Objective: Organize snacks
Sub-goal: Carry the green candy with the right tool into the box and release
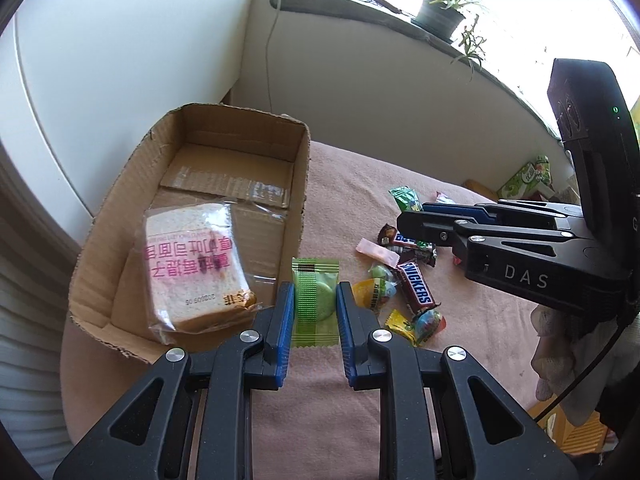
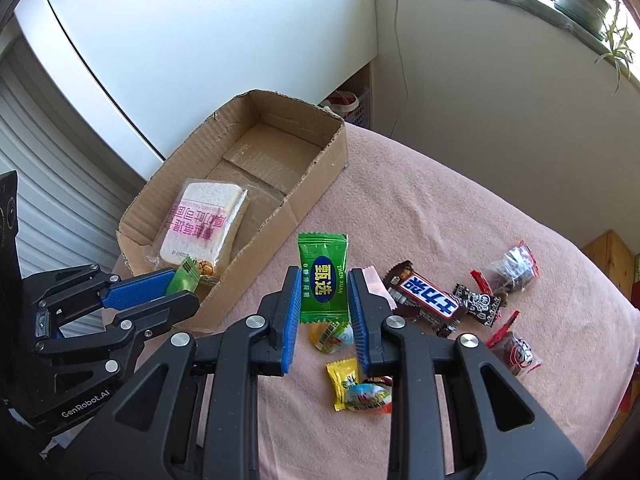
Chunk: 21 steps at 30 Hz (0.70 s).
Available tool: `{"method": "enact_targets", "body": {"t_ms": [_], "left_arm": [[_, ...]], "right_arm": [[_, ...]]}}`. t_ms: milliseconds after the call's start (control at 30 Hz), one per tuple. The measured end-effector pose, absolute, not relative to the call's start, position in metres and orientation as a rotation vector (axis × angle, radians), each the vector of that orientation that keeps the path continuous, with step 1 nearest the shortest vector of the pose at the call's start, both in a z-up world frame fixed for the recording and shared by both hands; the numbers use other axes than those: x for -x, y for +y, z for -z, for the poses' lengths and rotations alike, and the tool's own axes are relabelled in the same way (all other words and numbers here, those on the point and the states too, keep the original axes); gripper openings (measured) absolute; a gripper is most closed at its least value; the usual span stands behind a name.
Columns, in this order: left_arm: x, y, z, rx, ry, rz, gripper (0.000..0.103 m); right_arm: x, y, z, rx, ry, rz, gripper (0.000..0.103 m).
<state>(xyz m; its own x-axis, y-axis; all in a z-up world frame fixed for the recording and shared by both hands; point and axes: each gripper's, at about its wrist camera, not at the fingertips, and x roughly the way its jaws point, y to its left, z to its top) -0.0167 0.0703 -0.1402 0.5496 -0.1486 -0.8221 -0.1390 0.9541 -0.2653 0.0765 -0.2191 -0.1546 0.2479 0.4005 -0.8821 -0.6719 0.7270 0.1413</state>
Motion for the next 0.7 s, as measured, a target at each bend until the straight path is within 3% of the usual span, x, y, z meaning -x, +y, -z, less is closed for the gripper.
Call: {"method": "enact_targets", "body": {"t_ms": [700], "left_arm": [[0.027,0.110,0.154,0.355,1.011,-0.126,0.020]], "right_arm": [[-0.079,-0.116,0.170,0.401,1.092,-0.861,0.024]]}}
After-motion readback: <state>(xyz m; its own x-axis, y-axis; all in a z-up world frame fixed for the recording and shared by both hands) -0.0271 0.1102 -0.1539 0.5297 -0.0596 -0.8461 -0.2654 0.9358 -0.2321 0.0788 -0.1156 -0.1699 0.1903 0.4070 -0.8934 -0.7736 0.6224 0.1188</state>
